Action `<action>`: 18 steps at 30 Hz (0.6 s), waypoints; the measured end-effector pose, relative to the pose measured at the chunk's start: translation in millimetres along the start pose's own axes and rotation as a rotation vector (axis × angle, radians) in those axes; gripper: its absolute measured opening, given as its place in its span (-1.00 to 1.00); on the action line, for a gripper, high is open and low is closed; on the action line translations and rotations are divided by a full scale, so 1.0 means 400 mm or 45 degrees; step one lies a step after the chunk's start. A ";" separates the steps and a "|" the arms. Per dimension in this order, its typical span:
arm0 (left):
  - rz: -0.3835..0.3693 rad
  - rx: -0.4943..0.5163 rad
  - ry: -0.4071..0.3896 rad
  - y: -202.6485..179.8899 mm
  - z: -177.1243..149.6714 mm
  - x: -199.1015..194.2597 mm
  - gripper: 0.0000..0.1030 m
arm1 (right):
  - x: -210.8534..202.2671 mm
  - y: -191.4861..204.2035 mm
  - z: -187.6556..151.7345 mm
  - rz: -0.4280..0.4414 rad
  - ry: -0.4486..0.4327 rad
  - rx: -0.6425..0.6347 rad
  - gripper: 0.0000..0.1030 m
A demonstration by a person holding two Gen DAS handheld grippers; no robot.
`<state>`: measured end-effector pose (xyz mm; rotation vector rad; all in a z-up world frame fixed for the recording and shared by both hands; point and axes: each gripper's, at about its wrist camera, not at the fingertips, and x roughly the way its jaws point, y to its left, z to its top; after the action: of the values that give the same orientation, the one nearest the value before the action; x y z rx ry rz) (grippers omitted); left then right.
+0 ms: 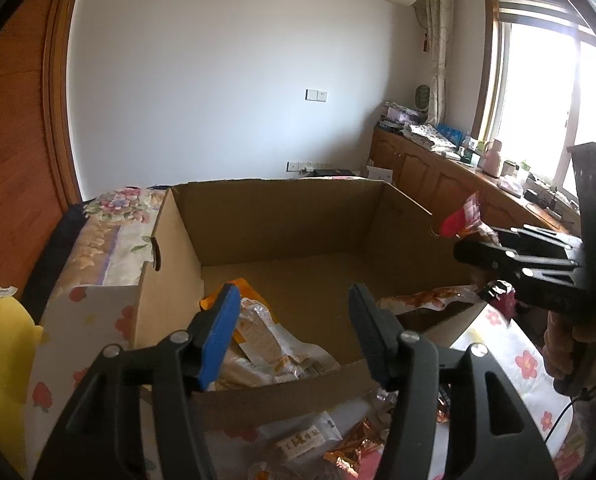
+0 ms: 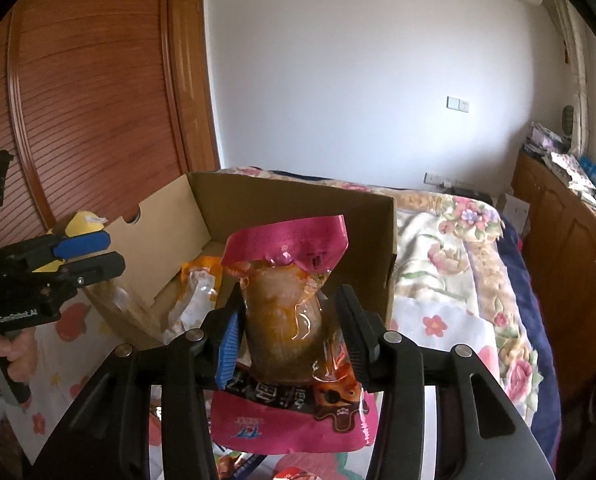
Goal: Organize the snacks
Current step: 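Lift both packets and carry them over the open box, then open both grippers to drop the packets into the box, then withdraw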
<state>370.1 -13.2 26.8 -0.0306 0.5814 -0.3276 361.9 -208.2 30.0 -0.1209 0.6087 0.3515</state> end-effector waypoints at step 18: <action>-0.009 0.051 -0.024 -0.033 -0.023 -0.079 0.19 | -0.036 0.030 0.036 0.003 -0.030 -0.066 -0.48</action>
<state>336.4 -15.1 37.6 0.0025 0.5564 -0.3456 354.4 -198.2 50.2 -0.1657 0.5768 0.3706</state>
